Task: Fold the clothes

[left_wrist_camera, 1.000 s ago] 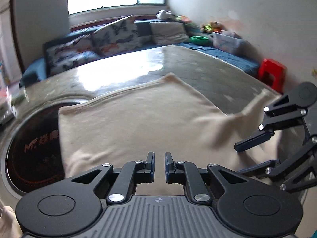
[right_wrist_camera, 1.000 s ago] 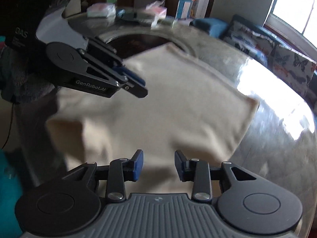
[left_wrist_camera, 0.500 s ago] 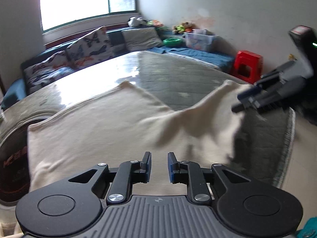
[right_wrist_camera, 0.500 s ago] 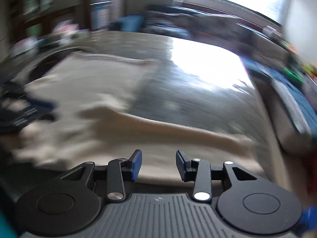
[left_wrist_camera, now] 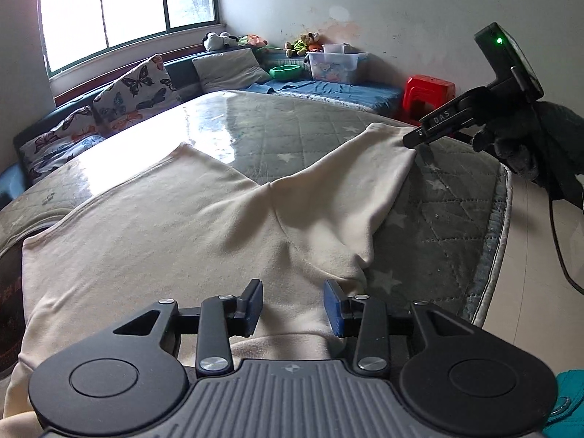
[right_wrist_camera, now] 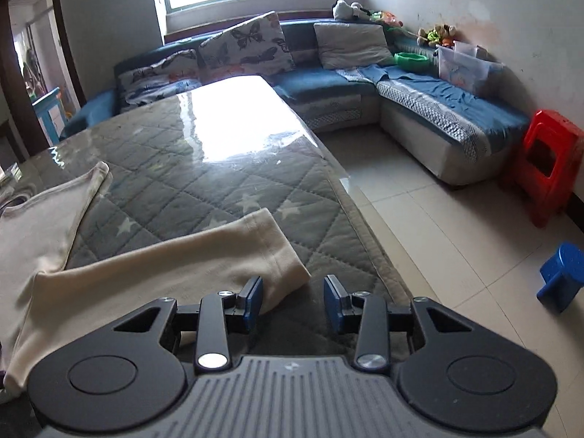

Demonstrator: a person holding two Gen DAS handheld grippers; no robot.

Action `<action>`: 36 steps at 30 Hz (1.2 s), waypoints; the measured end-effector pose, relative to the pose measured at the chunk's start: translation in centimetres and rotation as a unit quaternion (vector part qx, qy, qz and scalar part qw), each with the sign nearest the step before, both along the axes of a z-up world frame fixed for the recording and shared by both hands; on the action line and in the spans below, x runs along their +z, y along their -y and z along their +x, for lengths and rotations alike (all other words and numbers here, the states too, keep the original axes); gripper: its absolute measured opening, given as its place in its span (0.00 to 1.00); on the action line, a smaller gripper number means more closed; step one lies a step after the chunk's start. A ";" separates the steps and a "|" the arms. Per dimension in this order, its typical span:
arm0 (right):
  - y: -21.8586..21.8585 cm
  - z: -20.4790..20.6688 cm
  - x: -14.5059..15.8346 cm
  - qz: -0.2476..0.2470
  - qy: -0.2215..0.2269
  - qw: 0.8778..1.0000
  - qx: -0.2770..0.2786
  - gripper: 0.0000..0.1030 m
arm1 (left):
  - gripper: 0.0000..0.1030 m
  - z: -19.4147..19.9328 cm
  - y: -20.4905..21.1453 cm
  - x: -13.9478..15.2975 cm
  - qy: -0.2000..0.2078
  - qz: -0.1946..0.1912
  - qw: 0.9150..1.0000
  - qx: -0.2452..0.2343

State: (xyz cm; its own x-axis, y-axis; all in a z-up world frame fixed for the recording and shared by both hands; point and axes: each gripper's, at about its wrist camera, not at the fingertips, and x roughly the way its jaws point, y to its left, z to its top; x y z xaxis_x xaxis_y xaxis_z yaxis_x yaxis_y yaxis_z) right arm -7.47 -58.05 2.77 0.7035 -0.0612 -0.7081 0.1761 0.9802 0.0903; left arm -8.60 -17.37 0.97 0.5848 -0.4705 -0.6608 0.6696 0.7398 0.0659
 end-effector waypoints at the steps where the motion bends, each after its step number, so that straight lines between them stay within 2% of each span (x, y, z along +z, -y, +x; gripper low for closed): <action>1: 0.1 0.1 0.0 0.000 0.003 1.000 0.001 0.28 | 0.39 -0.1 0.0 0.0 0.000 0.000 1.000 0.000; 4: 0.1 0.3 0.1 -0.002 0.009 1.000 0.001 0.11 | 0.39 -0.3 0.1 0.0 0.001 0.001 1.000 0.000; 7: -0.7 0.5 0.6 -0.027 0.018 0.999 -0.005 0.05 | 0.39 -0.4 0.1 0.0 0.002 0.000 1.000 0.000; 11: -1.0 0.4 1.0 -0.057 0.025 0.998 -0.017 0.04 | 0.39 -0.5 0.0 -0.1 0.002 -0.003 1.000 -0.001; 15: -1.4 0.6 -0.3 -0.083 0.020 0.996 -0.012 0.05 | 0.42 -0.6 -0.2 -0.1 0.000 -0.006 1.000 0.003; 17: -1.4 0.7 -0.2 -0.085 0.018 0.996 -0.012 0.09 | 0.43 -0.8 -0.4 0.0 0.000 -0.006 1.000 0.005; 18: -1.4 0.7 0.0 -0.085 0.017 0.996 -0.012 0.15 | 0.43 -1.0 -0.6 0.1 0.001 -0.006 1.000 0.007; 21: -1.9 0.4 1.2 -0.090 0.021 0.996 -0.002 0.15 | 0.48 -1.4 -1.5 0.6 0.002 -0.012 1.000 0.018; 23: -2.8 0.1 2.2 -0.092 0.030 0.995 0.019 0.20 | 0.54 -1.7 -2.4 1.0 0.004 -0.020 0.999 0.030; 25: -4.4 -0.2 3.3 -0.090 0.040 0.994 0.052 0.32 | 0.56 -2.1 -3.4 1.4 0.010 -0.023 0.999 0.046; 28: -7.5 -0.4 4.7 -0.080 0.051 0.989 0.114 0.39 | 0.66 -2.4 -5.3 1.8 0.016 -0.027 0.996 0.081; 30: -9.9 -0.3 5.4 -0.067 0.055 0.983 0.160 0.45 | 0.67 -2.7 -6.8 2.2 0.020 -0.032 0.993 0.108; 33: -13.9 0.1 5.8 -0.058 0.053 0.970 0.228 0.45 | 0.67 -2.9 -9.4 2.9 0.030 -0.036 0.987 0.156; 36: -17.9 0.5 5.8 -0.060 0.049 0.954 0.290 0.45 | 0.67 -2.9 -12.6 3.8 0.044 -0.038 0.974 0.217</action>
